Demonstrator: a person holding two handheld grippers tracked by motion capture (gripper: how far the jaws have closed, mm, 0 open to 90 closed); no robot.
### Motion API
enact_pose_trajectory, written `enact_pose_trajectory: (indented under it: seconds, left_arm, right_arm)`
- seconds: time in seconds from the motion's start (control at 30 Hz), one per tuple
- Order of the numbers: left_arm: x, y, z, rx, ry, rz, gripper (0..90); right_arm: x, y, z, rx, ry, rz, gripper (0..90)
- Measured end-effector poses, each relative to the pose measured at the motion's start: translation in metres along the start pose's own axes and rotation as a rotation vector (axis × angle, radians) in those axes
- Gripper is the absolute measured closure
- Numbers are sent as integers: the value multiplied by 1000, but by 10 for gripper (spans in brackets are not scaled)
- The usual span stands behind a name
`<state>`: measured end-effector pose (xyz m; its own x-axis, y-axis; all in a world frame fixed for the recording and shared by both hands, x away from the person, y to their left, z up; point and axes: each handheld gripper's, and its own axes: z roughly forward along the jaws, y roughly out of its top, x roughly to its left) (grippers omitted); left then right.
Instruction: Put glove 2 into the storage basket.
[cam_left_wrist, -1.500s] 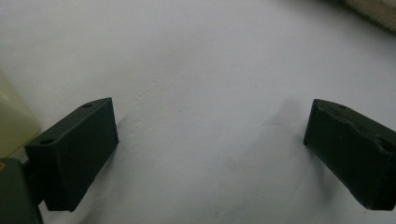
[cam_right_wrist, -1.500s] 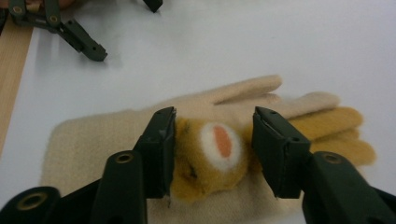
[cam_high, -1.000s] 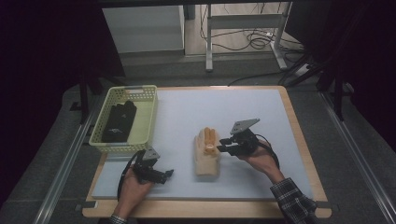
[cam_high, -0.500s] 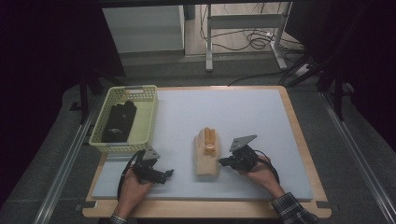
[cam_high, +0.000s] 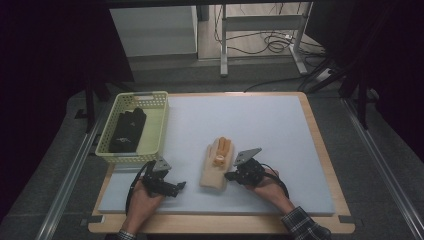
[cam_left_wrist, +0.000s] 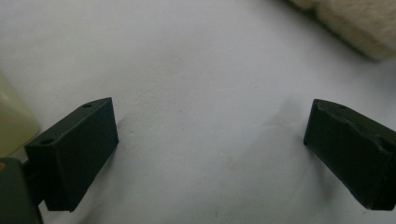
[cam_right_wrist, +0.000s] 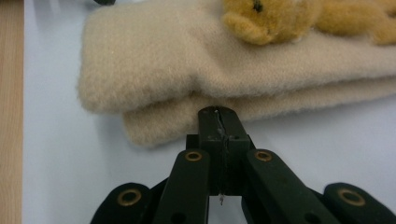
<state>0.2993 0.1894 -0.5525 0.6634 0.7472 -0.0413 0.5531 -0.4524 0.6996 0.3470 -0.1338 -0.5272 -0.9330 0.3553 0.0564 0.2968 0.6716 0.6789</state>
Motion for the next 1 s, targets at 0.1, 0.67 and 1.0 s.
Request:
enact_pose_trajectory:
  seconds: [0.1,0.67,1.0]
  left_arm:
    - [0,0,0,0,0,0,29]
    - [0,0,0,0,0,-1,29]
    - [0,0,0,0,0,-1,29]
  right_arm:
    - [3,5,6,-3,-6,-6,885]
    - [11,35,40,-29,-86,13,883]
    - [12,40,45,-36,-86,-9,826]
